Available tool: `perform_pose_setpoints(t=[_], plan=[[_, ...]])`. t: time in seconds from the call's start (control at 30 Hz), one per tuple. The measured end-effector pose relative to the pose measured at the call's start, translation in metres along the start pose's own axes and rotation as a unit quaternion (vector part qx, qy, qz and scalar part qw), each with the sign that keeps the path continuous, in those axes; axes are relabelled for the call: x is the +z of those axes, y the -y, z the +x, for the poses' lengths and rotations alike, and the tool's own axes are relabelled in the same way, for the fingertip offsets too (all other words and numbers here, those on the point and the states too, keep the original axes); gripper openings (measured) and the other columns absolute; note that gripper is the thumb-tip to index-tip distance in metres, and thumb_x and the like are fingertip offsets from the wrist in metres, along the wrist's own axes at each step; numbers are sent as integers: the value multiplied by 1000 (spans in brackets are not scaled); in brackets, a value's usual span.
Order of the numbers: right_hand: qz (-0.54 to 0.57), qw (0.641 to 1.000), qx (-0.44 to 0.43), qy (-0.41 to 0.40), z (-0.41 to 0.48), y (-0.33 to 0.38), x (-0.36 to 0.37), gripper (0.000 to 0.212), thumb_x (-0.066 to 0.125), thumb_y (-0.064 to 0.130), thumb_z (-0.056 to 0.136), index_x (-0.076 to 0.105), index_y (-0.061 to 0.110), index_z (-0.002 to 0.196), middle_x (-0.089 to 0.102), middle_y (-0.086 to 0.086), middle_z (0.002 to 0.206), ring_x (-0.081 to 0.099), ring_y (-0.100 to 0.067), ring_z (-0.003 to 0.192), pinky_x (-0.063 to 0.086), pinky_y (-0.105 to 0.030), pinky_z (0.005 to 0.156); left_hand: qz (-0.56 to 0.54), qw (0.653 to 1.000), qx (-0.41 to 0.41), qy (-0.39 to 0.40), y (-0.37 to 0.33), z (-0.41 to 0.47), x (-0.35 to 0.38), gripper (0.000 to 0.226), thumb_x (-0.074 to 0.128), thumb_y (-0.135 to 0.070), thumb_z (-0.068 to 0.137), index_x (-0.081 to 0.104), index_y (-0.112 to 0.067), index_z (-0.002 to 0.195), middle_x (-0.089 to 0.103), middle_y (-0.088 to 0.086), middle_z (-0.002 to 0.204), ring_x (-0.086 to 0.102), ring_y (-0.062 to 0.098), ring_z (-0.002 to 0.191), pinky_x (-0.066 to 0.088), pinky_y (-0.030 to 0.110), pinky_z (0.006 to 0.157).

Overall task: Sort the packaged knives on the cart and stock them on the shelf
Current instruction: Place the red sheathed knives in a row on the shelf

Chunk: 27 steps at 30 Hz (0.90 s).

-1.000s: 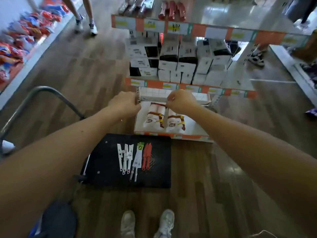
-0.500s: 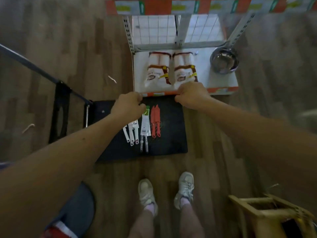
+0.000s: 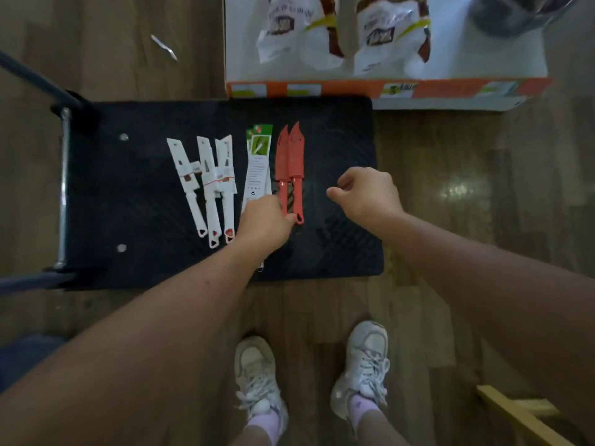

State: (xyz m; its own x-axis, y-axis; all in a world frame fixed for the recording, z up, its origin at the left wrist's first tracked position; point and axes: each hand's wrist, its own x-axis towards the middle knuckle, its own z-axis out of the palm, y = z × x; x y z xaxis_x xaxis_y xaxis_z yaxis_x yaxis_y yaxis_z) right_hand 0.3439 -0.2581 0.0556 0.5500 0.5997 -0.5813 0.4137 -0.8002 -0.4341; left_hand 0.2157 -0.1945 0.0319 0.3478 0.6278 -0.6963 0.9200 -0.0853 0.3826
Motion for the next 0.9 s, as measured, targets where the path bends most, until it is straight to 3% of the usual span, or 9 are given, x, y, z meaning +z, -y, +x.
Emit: perform_pose_setpoints(t=[0.13,0.3,0.43,0.57,0.7,0.9], plan=[[44,998,34,-5,57,-26,55,31,57,35,91,62,14,113,63,-1,107,51,-12,84,40,-24,67,40,999,-11,-28,14,53,44,27,54,-23,92,59,-1,106,62,18,107,58,35,101,42,35,75],[68,997,25,8,106,-37,104,29,61,35,88,62,10,102,53,2,88,51,-12,79,43,-25,67,53,997,-23,-50,18,106,78,22,52,-19,93,56,0,103,53,13,94,51,26,83,36,30,67],[56,998,24,21,126,-41,127,21,63,33,87,54,14,87,52,1,81,52,-15,77,40,-27,63,37,994,-42,-93,20,126,89,32,56,-17,90,47,2,114,55,20,117,55,35,106,36,33,71],[102,993,52,10,140,-39,136,25,69,30,83,55,9,81,56,-1,80,56,-17,76,43,-29,62,37,989,-65,-124,23,140,90,29,55,-10,90,44,0,115,57,19,115,57,37,106,39,37,71],[166,981,99,28,152,-35,139,24,72,27,76,68,6,87,70,-8,89,68,-21,82,57,-32,72,4,987,-103,-119,26,150,87,23,58,-13,87,54,-3,107,62,17,106,61,36,98,41,37,66],[244,956,132,93,157,-41,137,12,70,23,79,66,14,73,72,-11,96,68,-23,93,54,-37,89,-101,983,-125,-84,28,152,81,17,67,-27,81,67,-10,85,65,8,84,64,27,85,45,31,64]])
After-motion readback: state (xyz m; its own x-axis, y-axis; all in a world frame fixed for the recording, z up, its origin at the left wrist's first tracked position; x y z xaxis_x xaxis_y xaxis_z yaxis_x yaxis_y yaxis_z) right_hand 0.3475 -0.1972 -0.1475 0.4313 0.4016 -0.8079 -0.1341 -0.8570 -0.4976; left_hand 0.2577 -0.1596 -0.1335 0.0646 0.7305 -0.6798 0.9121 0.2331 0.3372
